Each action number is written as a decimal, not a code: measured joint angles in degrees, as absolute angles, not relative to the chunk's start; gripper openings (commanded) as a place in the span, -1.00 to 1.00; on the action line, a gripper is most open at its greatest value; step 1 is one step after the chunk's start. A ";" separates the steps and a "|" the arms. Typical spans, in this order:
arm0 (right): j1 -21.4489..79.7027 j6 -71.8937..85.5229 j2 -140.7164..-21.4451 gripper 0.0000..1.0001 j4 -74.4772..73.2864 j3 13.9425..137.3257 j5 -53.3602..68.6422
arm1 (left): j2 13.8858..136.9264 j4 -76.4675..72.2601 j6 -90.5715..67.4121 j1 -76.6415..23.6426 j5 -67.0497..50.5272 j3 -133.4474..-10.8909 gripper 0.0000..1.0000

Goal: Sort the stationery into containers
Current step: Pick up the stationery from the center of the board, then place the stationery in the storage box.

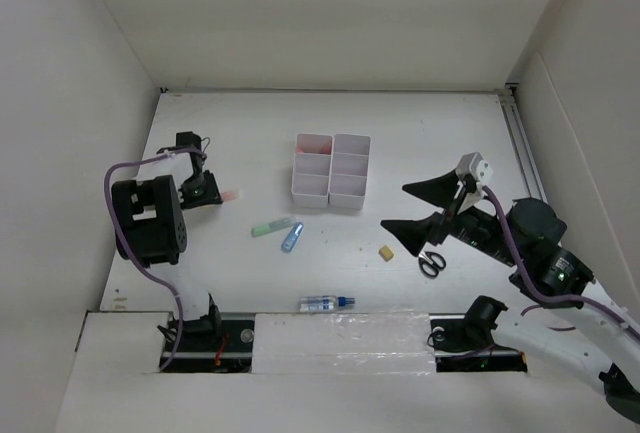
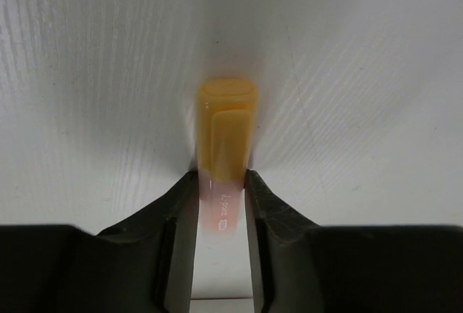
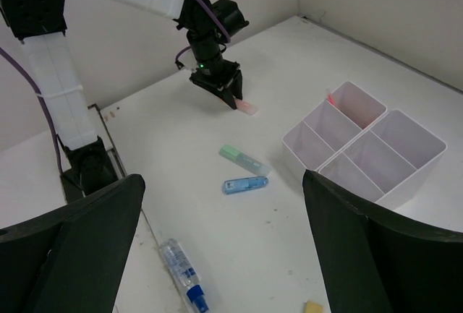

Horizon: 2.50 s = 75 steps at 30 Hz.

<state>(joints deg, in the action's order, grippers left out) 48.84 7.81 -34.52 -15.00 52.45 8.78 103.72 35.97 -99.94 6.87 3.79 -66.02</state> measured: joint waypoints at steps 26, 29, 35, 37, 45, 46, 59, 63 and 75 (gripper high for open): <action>48.84 8.03 -34.24 0.90 -16.34 52.45 6.46 | 99.26 19.57 -66.15 6.00 14.83 -70.28 -1.00; 48.84 8.03 -34.54 0.90 -16.40 52.45 5.80 | 95.85 15.84 -62.33 5.67 13.13 -67.18 -1.00; 48.84 8.03 -34.81 0.90 -16.56 52.45 3.92 | 86.98 10.07 -52.93 -2.63 13.10 -65.58 -1.00; 48.84 8.03 -35.05 0.90 -16.82 52.45 3.22 | 84.82 7.81 -50.13 -6.11 13.21 -65.76 -1.00; 48.84 8.03 -34.46 0.90 -19.84 52.56 -2.09 | 75.64 -5.48 -38.70 -20.27 14.39 -63.83 -1.00; 48.84 8.03 -34.41 0.90 -20.23 52.69 -2.74 | 75.33 -7.05 -37.74 -21.67 14.52 -63.75 -1.00; 48.84 9.93 -32.86 0.90 -23.68 54.81 -9.23 | 87.55 -27.18 -28.82 -34.13 15.59 -62.30 -1.00; 48.84 10.55 -32.69 0.90 -24.36 54.81 -9.67 | 93.84 -28.60 -26.39 -38.44 16.93 -63.88 -1.00; 48.84 10.98 -32.64 0.90 -25.50 54.81 -9.65 | 96.64 -33.91 -22.61 -40.49 18.59 -66.94 -1.00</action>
<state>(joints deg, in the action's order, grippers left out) 48.84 10.98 -32.64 -25.50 54.81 -9.65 96.64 -33.91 -22.61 -40.49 18.59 -66.94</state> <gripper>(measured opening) 0.952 0.228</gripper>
